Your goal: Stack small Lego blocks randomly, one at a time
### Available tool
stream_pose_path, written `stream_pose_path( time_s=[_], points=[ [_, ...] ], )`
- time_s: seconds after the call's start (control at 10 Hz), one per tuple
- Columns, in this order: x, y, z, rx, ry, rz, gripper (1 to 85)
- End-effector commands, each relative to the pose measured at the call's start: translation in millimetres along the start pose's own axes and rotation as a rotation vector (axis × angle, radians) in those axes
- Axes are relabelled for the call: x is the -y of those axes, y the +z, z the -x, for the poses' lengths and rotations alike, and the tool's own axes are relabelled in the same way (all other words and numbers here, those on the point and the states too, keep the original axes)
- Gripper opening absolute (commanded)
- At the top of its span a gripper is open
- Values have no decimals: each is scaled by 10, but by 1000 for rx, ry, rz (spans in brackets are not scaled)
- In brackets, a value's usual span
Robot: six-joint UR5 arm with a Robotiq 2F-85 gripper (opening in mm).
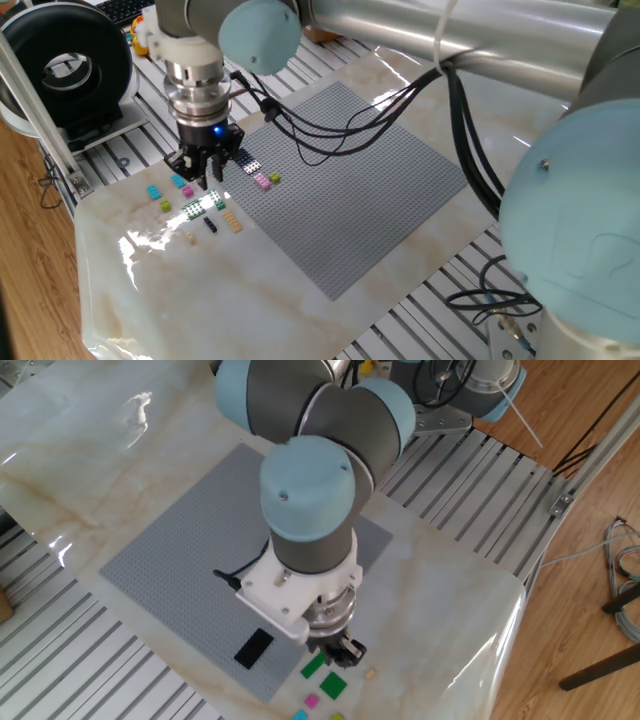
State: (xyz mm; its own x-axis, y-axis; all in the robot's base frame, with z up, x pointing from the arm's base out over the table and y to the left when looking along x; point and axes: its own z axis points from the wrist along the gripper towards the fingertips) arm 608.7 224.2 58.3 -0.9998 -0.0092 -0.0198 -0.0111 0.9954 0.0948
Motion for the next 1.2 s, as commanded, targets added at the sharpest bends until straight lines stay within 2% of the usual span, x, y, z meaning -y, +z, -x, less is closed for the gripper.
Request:
stream_pose_path(
  time_s=[0.0,0.1,0.2,0.3,0.4,0.5,0.7,0.8,0.9,1.0,1.1],
  points=[
    [-74,27,7,1,-3,16,323],
    [-93,27,20,5,12,24,320],
    [-181,28,44,16,39,56,313],
    [-234,56,7,19,55,60,313],
    [-260,81,-51,23,69,35,303],
    [-328,89,-100,25,89,32,293],
    [-347,95,-71,46,108,32,273],
    [-248,98,-124,28,108,-7,273],
    [-273,99,-188,3,99,1,250],
    [-381,97,-186,1,106,42,250],
    [-405,119,-152,20,122,56,250]
  ],
)
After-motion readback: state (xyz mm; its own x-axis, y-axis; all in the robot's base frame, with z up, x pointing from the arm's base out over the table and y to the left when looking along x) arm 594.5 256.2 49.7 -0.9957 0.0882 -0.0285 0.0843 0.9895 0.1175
